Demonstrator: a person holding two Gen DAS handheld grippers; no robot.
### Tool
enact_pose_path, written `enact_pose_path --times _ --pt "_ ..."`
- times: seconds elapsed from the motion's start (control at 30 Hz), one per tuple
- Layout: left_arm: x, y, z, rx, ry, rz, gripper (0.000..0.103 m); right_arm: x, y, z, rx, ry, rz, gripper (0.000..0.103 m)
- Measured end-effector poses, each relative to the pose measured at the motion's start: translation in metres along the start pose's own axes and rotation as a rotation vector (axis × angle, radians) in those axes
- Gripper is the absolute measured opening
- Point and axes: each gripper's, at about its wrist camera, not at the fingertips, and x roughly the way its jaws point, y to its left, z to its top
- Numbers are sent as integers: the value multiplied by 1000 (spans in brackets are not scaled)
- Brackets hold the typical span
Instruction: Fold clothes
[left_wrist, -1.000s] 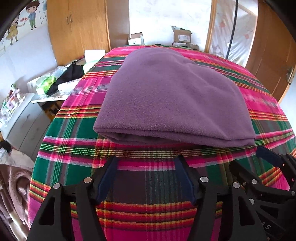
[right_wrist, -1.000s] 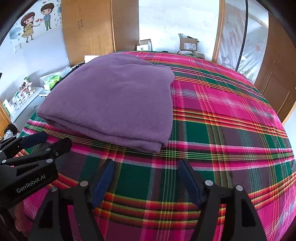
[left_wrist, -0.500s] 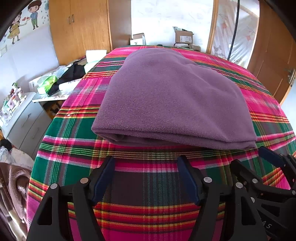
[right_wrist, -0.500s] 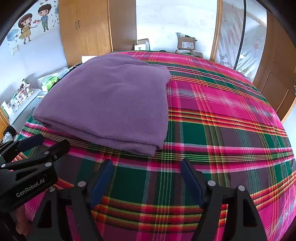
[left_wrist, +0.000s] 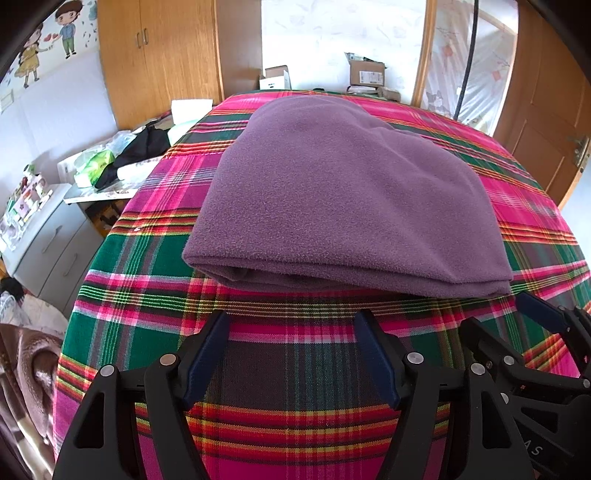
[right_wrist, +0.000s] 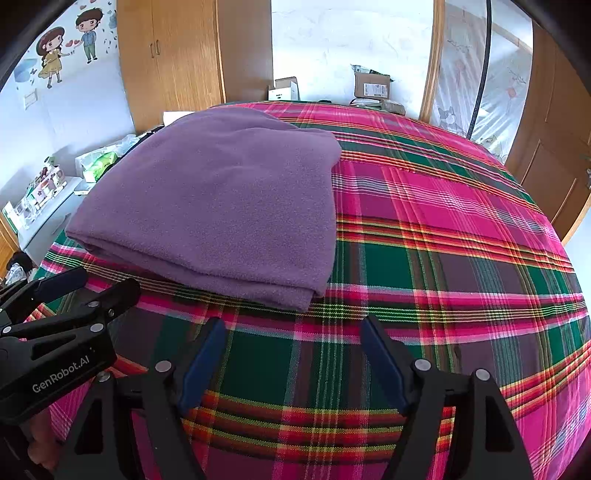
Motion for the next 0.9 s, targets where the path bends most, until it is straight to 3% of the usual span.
enact_pose_path --times 0.9 --pt "0 1 0 0 -12 -1 73 1 1 0 2 0 0 76"
